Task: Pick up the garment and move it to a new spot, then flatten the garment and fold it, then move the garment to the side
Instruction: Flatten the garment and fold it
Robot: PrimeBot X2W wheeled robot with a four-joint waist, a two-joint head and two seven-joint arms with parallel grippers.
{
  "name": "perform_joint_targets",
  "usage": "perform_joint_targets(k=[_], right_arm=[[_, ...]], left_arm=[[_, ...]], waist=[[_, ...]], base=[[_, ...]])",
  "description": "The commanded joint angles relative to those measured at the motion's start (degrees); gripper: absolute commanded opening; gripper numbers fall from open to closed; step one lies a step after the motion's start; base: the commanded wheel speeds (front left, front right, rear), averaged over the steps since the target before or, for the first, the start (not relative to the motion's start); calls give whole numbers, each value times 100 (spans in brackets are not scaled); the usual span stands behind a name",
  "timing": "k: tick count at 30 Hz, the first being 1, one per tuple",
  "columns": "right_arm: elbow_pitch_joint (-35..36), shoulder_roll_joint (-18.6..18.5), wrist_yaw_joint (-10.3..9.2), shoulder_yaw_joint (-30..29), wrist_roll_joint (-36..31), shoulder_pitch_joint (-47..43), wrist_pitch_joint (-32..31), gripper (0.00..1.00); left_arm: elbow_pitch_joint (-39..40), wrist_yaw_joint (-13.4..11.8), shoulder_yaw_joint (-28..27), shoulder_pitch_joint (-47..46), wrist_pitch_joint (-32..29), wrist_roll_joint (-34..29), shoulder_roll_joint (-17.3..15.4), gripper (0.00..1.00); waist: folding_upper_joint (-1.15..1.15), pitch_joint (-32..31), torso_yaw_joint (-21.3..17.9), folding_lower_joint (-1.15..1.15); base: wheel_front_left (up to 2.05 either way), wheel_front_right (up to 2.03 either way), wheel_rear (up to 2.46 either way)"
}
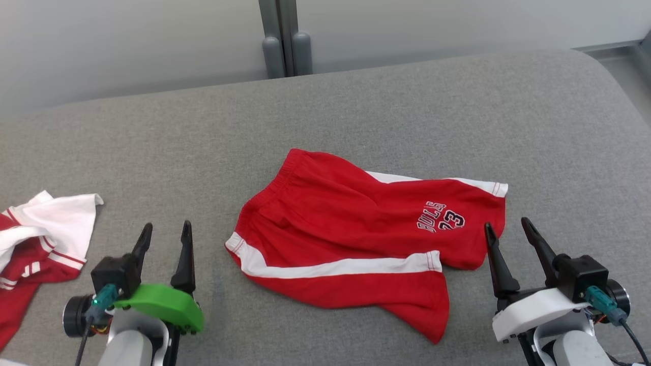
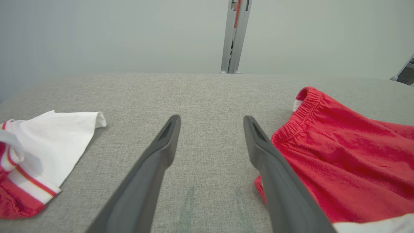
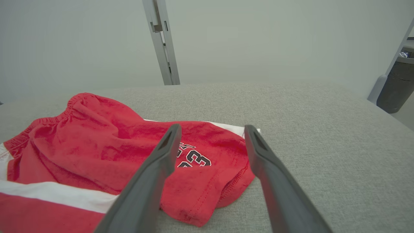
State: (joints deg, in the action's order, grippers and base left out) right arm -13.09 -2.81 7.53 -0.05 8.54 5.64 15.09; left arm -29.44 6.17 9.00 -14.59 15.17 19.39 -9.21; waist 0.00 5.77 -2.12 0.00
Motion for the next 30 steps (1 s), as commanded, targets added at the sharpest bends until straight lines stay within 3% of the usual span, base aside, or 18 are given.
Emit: perform_joint_targets(k=[1,7,13,20,30], right_arm=[[-41,-20,-8,-15,13,-148,11,100],[-221,-21,-8,80,3,-453,11,100],[-337,-21,-8,127,43,-633,11,100],[-498,-20,-8,323,75,-617,11,100],[-1527,-23,-8,837,294,-36,11,100]], left_arm=[[146,44,-108,255,-4,-166,48,100],[534,127,-170,1120,-4,-710,179,100],[629,138,-145,1535,-4,-793,307,100],[653,141,-71,1456,-4,-760,362,100],[628,142,220,1265,-4,-616,340,100]], waist=[[0,-385,216,0],[0,-642,327,0],[0,-735,390,0],[0,-694,450,0],[0,-428,610,0]], base=[[0,0,0],[0,0,0],[0,0,0],[0,0,0],[0,0,0]])
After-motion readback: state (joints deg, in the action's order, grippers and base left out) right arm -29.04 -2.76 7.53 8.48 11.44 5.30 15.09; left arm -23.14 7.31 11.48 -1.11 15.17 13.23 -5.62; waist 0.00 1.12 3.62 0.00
